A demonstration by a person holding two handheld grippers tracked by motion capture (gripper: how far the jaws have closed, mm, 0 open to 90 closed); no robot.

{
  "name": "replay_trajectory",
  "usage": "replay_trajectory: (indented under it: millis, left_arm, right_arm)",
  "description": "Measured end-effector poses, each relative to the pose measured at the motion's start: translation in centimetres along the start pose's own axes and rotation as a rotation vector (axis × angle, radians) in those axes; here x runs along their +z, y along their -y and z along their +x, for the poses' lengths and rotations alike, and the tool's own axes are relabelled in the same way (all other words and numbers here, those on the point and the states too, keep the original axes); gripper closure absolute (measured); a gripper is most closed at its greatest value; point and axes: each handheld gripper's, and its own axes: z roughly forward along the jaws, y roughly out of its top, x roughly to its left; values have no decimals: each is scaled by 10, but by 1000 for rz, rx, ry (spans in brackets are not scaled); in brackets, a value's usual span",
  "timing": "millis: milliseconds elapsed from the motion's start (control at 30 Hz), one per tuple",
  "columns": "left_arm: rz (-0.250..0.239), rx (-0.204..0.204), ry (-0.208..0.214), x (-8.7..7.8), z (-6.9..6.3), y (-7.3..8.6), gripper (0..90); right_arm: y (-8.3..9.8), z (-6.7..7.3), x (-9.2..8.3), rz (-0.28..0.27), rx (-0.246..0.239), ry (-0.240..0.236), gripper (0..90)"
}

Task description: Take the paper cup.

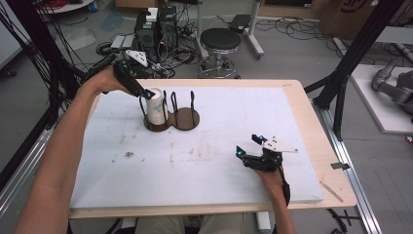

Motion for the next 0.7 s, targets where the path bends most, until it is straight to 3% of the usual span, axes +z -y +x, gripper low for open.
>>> replay_trajectory:
  millis: [100, 233, 700]
  left_arm:
    - [58, 8, 3, 8, -1, 0, 102]
    - [89, 14, 5, 17, -1, -1, 111]
    - [138, -7, 9, 33, 2, -1, 151]
  right_arm:
    - [0, 0, 0, 1, 1, 1, 197]
    - [0, 0, 0, 4, 1, 2, 197]
    - [0, 1, 0, 1, -2, 0, 197]
